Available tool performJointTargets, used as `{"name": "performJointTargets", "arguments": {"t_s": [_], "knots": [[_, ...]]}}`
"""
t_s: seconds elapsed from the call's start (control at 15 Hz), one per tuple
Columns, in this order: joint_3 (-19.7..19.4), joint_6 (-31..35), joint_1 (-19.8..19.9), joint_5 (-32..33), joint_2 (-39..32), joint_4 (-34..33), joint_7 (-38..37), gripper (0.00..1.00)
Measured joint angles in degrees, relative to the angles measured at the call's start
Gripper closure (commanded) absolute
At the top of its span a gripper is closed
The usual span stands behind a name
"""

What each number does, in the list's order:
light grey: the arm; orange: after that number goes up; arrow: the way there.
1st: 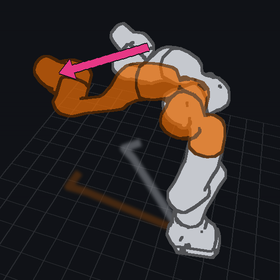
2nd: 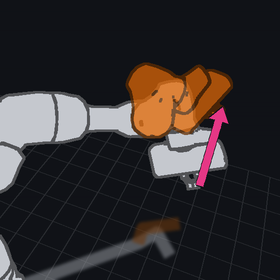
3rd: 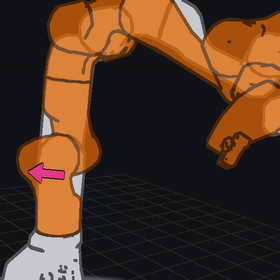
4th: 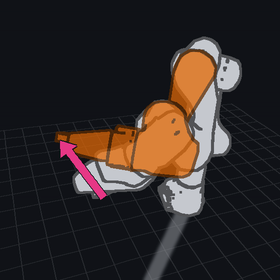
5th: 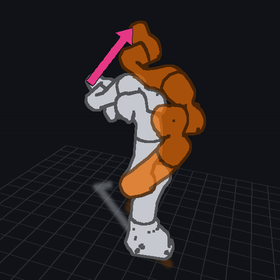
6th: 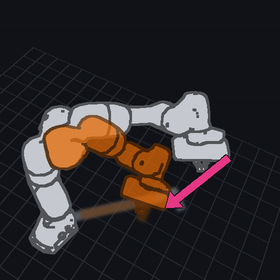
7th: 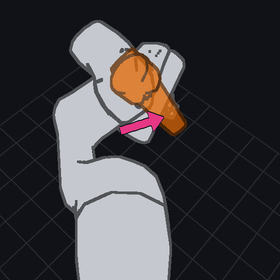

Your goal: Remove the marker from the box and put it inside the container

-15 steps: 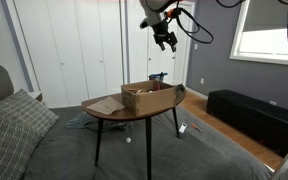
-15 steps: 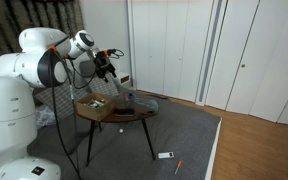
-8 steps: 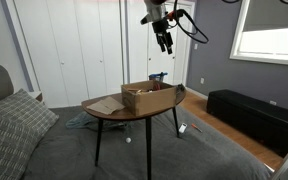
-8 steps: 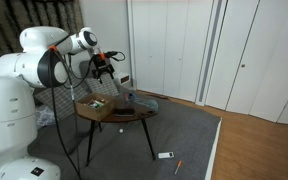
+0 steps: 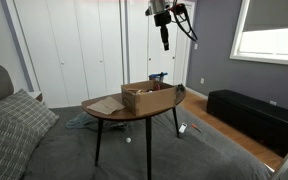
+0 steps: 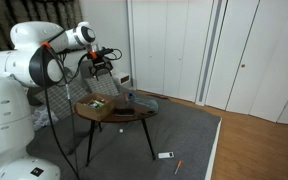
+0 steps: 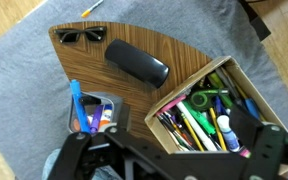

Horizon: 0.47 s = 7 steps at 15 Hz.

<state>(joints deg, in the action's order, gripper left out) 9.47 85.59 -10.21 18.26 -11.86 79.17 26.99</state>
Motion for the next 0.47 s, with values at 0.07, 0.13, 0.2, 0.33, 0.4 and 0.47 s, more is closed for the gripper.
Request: {"name": "performJointTargets", "arguments": {"t_s": [0.07, 0.13, 0.2, 0.33, 0.4, 0.47], "knots": [[-0.07, 0.03, 0.03, 0.00, 1.05, 0.75, -2.96, 0.00], [-0.21, 0.03, 0.04, 0.06, 2.23, 1.67, -5.84, 0.00], [-0.39, 0.03, 0.05, 0.34, 3.49, 2.77, -8.76, 0.00], [-0.41, -0.02, 0.04, 0.35, 4.09, 3.07, -9.06, 0.00], [-0.40, -0.02, 0.03, 0.35, 3.96, 3.07, -9.05, 0.00], [-0.40, -0.02, 0.02, 0.35, 3.68, 3.07, -9.05, 0.00]]}}
